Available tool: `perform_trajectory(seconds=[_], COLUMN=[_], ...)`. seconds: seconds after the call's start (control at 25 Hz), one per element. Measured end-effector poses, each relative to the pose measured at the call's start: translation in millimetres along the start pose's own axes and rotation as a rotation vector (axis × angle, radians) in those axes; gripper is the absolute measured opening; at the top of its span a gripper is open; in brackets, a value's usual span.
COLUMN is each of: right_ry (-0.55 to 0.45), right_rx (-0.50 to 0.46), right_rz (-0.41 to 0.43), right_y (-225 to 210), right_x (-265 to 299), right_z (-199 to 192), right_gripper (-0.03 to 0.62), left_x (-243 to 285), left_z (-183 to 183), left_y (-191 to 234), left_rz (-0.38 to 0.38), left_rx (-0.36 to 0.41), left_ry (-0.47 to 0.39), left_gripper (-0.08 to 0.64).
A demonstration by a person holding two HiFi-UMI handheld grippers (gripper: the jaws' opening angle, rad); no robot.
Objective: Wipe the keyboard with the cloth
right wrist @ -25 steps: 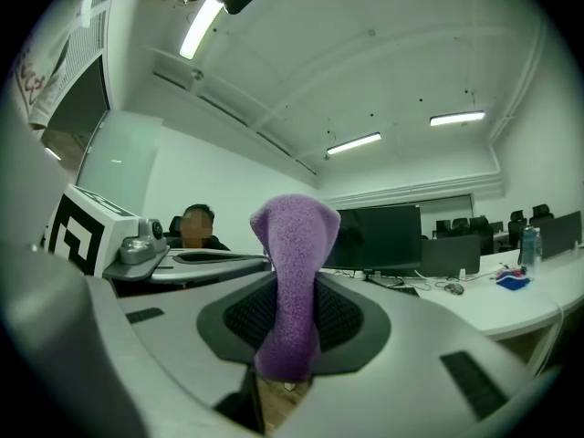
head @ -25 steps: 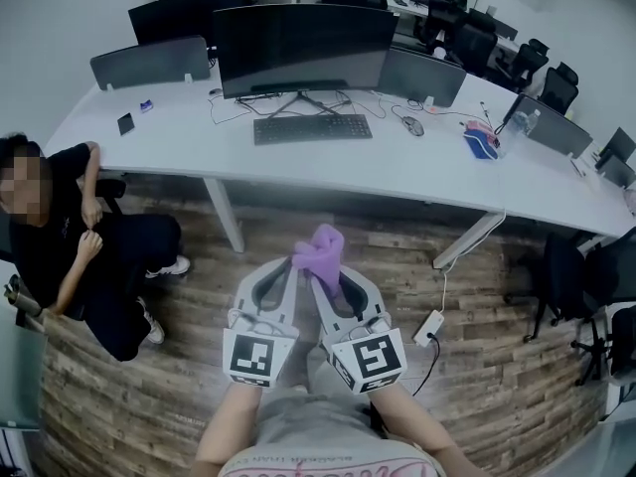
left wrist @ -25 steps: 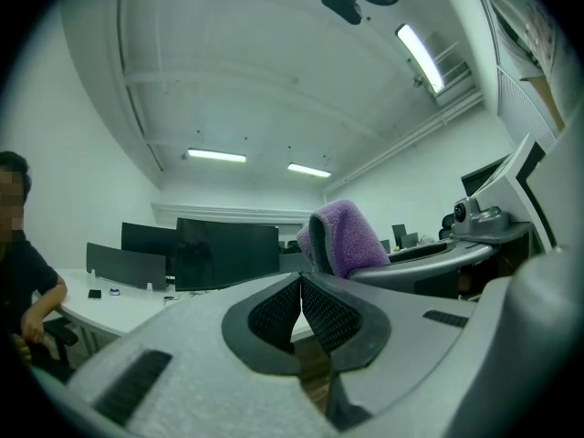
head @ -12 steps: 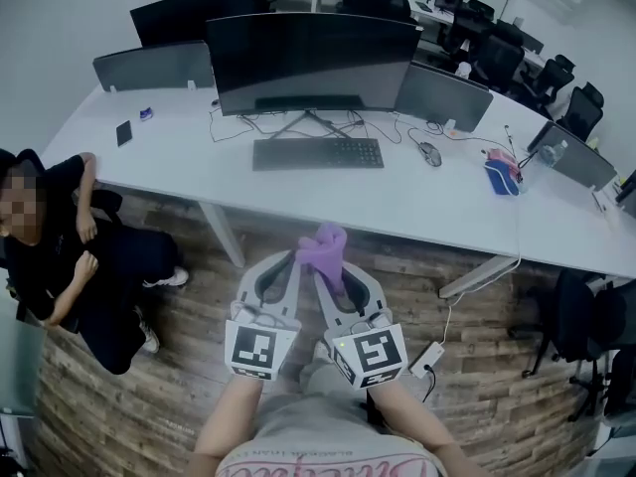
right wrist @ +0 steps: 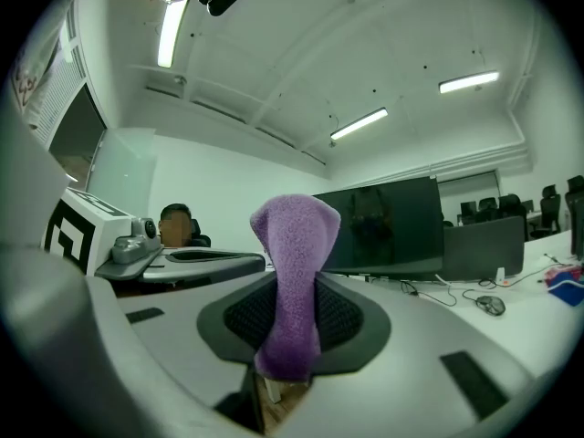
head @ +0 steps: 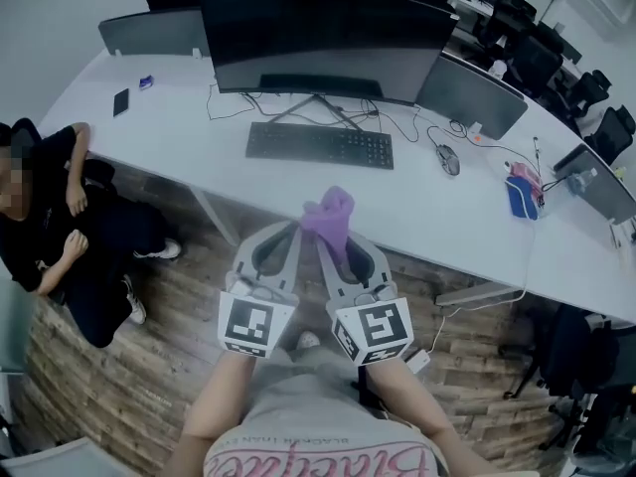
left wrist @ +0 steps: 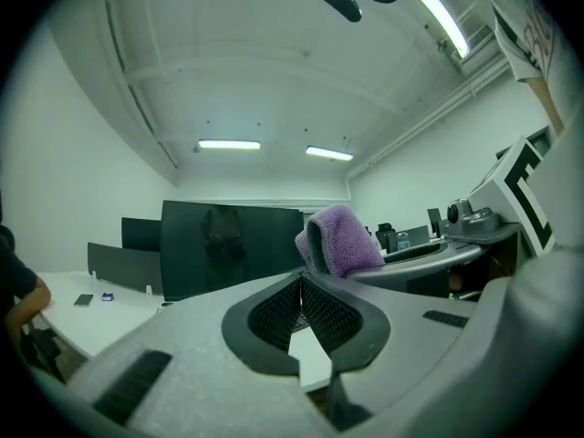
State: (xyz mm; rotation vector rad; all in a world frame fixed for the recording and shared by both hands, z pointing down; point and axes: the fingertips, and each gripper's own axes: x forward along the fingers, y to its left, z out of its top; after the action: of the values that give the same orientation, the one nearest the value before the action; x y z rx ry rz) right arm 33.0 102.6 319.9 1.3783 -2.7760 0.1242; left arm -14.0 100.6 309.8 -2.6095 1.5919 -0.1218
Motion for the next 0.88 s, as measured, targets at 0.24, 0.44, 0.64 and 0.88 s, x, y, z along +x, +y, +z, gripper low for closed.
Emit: perform_trajectory(seconds=[0.24, 0.44, 0.64, 0.88], right_ry=[0.018, 0.044, 0.064, 0.1], right_rx=[-0.001, 0.004, -0.006, 0.009], right_rz=[0.05, 0.061, 0.074, 0.074], right_y=[-12, -25, -34, -51], right_x=[19, 34, 59, 106], right_z=[-10, -18, -20, -26], right_gripper=[0.087, 0.087, 0.087, 0.087], left_x=[19, 34, 55, 88], left_z=[-10, -21, -30, -45], left_y=[6, 17, 35, 72], left_rz=[0.029, 0.051, 0.053, 0.059], left_rx=[-0.008, -0.007, -0.023, -0.044], left_ry=[0.017, 0.039, 0.057, 0.067], left_gripper=[0.008, 0.008, 0.008, 0.008])
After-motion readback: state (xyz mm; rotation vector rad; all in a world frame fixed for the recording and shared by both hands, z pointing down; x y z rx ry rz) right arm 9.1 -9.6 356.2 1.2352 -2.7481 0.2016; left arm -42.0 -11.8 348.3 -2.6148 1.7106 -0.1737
